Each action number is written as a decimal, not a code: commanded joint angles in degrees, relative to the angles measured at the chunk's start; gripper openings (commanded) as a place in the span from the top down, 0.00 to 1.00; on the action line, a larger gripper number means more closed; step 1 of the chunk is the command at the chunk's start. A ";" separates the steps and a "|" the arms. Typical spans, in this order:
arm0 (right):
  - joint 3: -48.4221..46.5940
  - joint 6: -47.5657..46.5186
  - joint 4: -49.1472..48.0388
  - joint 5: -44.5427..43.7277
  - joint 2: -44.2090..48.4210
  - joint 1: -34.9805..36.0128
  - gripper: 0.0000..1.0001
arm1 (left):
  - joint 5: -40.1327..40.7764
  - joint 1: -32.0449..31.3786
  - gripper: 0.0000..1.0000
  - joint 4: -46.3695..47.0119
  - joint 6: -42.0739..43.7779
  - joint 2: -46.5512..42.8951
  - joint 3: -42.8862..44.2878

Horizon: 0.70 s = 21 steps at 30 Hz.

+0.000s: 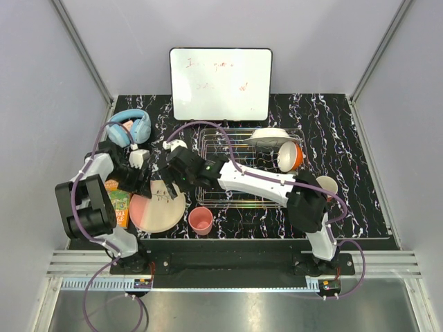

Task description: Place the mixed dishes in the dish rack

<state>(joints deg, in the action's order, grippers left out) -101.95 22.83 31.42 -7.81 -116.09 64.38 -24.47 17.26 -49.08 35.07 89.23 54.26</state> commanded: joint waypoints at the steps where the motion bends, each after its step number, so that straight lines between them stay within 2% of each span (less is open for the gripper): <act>1: 0.79 3.53 -2.94 4.56 -1.15 1.01 0.12 | -3.04 0.41 0.21 3.55 0.79 2.35 4.27; 11: 4.92 5.30 -3.91 5.61 -2.29 1.10 0.13 | -3.30 0.41 0.24 4.70 0.26 6.66 6.12; 21: 1.32 5.21 -4.52 7.64 -7.56 1.01 0.12 | -5.59 0.41 0.23 0.74 1.32 -1.25 8.49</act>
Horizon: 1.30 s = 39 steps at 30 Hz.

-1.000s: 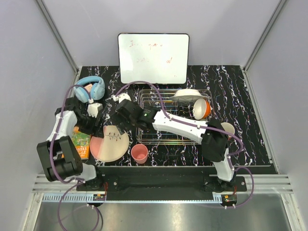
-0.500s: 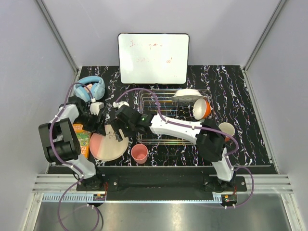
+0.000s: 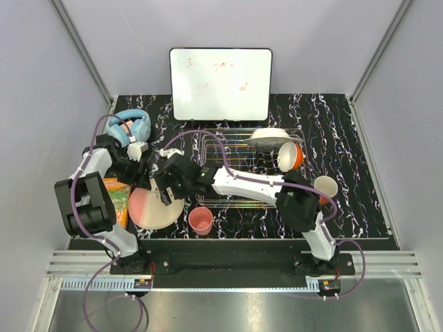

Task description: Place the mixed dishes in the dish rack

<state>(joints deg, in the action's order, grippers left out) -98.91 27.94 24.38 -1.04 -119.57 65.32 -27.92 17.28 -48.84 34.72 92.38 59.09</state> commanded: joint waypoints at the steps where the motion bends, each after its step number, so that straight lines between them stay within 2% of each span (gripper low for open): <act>1: -3.03 0.09 2.60 0.78 -5.31 -0.02 0.13 | -1.96 0.39 0.23 0.67 1.84 -4.23 3.92; 8: -4.62 -0.61 3.30 0.69 -8.22 -0.81 0.12 | -2.49 0.39 0.24 1.55 0.88 -0.10 6.30; 18: -4.80 -1.05 4.01 -0.37 -7.96 -2.91 0.13 | -0.47 0.30 0.26 4.63 2.89 6.23 4.98; 26: -2.43 -1.84 4.01 -0.11 -6.64 -6.60 0.13 | 1.47 0.30 0.27 7.00 3.78 8.26 2.96; 33: -3.13 -1.84 4.01 0.86 -7.78 -7.05 0.14 | 1.47 0.21 0.30 7.09 4.83 9.14 1.64; 36: -3.92 -0.96 4.01 3.49 -8.75 -6.96 0.14 | 1.47 0.21 0.36 7.09 5.44 8.78 1.20; 37: -4.01 -0.79 3.92 3.76 -8.84 -6.96 0.15 | 1.82 0.21 0.44 7.09 5.53 8.78 1.12; 39: -4.44 -0.44 3.92 4.55 -9.54 -6.96 0.16 | 2.08 0.30 0.52 6.65 6.32 8.70 1.11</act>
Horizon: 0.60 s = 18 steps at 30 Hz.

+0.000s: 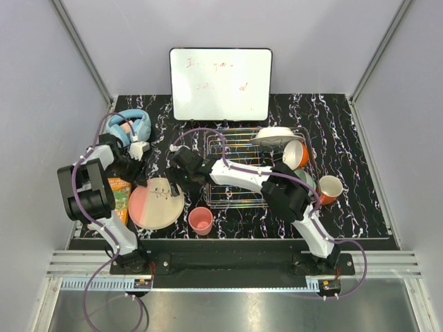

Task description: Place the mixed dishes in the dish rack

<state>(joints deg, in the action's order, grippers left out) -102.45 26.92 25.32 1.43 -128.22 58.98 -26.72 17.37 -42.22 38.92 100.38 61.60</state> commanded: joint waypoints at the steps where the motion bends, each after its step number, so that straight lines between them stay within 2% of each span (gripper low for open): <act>1: -1.08 0.42 2.98 2.26 -1.06 -0.71 0.16 | 0.97 0.13 0.55 -0.49 2.48 0.70 -1.40; 7: -2.22 0.24 2.63 4.37 -2.12 -0.62 0.16 | 1.32 0.12 0.77 -2.25 3.97 1.22 -0.70; 8: -2.66 0.15 2.63 4.72 -2.47 -0.62 0.16 | 1.23 0.12 0.85 -2.34 4.15 1.48 -0.43; 12: -3.36 -0.55 2.28 6.82 -3.35 -0.71 0.16 | 0.88 0.12 1.00 -3.48 4.24 1.05 1.06; 18: -2.31 -1.96 -2.11 13.31 -3.79 -2.81 0.14 | 0.00 0.04 1.00 -5.33 4.41 -1.67 3.25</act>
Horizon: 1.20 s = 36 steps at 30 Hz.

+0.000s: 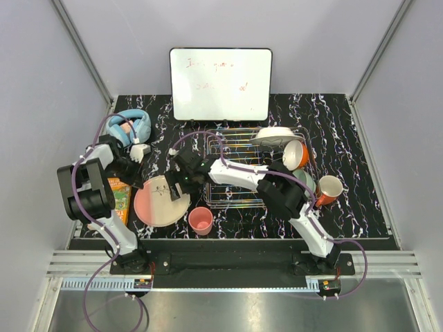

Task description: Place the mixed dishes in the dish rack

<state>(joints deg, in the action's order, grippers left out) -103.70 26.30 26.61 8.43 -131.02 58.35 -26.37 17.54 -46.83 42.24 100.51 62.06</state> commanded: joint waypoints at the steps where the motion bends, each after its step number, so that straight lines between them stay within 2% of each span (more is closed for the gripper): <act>1: -0.98 -1.43 -4.89 7.38 -1.25 -2.71 0.14 | -0.61 -0.14 1.00 -1.24 1.00 -2.07 3.06; 6: -0.71 0.15 -7.54 10.90 -2.57 -5.96 0.15 | -0.88 -0.40 1.00 -2.30 1.00 -2.95 4.38; 19: -4.39 -1.34 -8.59 16.62 -8.10 -6.58 0.17 | -0.96 -0.66 1.00 -4.67 2.23 -7.43 6.93; 24: -7.04 -1.96 -8.59 20.49 -11.10 -7.11 0.28 | 0.09 -1.80 1.00 -5.55 2.06 -7.00 9.57; 32: -6.52 -3.28 -9.91 26.71 -10.57 -7.19 0.31 | -0.61 -4.18 1.00 -5.38 0.22 -5.33 11.41; 36: -4.24 -1.18 -14.46 30.77 -9.61 -7.19 0.33 | -1.05 -6.37 1.00 -3.89 -1.37 -3.66 11.41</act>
<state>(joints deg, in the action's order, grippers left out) -110.21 24.03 15.66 31.57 -139.65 50.39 -23.88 13.85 -52.93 43.46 96.14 70.74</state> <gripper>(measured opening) 0.679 0.024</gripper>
